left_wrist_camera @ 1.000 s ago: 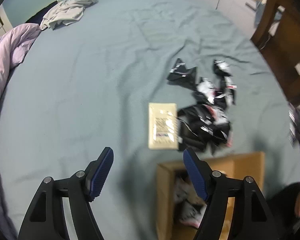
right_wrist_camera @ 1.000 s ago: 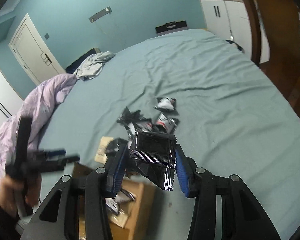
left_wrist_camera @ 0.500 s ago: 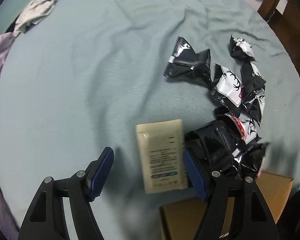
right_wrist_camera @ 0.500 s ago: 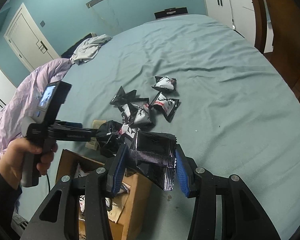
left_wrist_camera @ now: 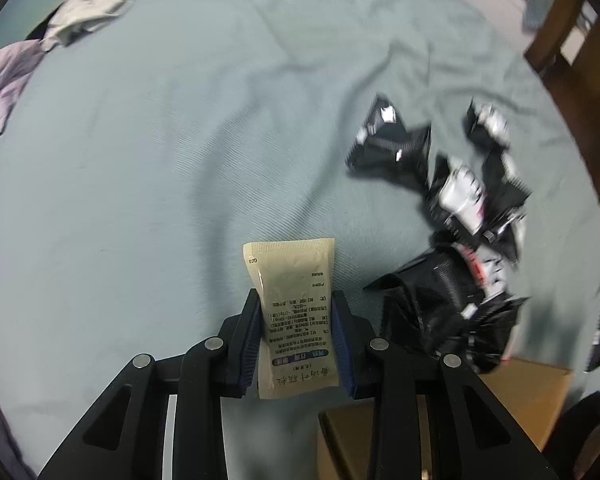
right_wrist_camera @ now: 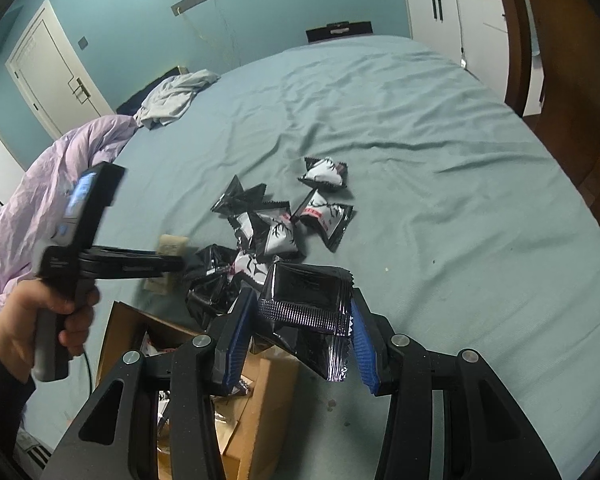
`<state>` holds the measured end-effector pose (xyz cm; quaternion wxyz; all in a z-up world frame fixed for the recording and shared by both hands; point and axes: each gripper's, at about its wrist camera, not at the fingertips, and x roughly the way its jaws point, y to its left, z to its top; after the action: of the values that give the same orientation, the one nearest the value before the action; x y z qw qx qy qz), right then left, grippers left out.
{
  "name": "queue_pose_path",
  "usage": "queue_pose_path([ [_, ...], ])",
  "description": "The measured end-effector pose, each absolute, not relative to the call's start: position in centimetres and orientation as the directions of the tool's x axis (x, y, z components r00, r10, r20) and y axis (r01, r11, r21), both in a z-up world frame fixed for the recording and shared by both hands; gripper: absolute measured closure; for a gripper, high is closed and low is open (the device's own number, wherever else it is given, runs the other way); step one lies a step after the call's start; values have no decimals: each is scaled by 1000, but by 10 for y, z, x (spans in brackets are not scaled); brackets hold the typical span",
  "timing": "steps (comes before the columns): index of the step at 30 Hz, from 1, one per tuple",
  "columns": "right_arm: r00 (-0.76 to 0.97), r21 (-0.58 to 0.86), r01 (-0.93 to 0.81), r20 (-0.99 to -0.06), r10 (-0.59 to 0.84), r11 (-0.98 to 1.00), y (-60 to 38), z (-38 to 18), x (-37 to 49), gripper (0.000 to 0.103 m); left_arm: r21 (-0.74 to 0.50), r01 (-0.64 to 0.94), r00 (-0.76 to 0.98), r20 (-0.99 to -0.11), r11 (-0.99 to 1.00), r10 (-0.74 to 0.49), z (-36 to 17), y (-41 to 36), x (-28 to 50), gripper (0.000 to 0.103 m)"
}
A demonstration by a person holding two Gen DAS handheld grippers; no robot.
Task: Organize snacks
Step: 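Grasp a beige sachet with the left gripper while the right gripper holds the black packet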
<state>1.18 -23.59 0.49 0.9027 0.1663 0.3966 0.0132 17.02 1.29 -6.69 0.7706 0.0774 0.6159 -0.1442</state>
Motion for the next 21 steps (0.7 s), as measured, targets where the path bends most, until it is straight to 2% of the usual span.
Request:
queue_pose_path([
  [5, 712, 325, 103, -684, 159, 940, -240, 8, 6, 59, -101, 287, 294, -937, 953, -188, -5, 36, 149, 72],
  [11, 697, 349, 107, -695, 180, 931, -244, 6, 7, 59, -139, 385, 362, -887, 913, -288, 63, 31, 84, 72],
  [15, 702, 363, 99, -686, 193, 926, -245, 9, 6, 59, -157, 451, 348, -875, 879, -335, 71, 14, 46, 71],
  [18, 706, 364, 93, -681, 197, 927, -245, 9, 5, 59, -158, 484, 302, -893, 861, -334, 50, 2, 22, 71],
  [21, 701, 348, 93, -688, 187, 933, -243, 8, 5, 59, -119, 490, 261, -925, 864, -276, 17, -9, 12, 71],
])
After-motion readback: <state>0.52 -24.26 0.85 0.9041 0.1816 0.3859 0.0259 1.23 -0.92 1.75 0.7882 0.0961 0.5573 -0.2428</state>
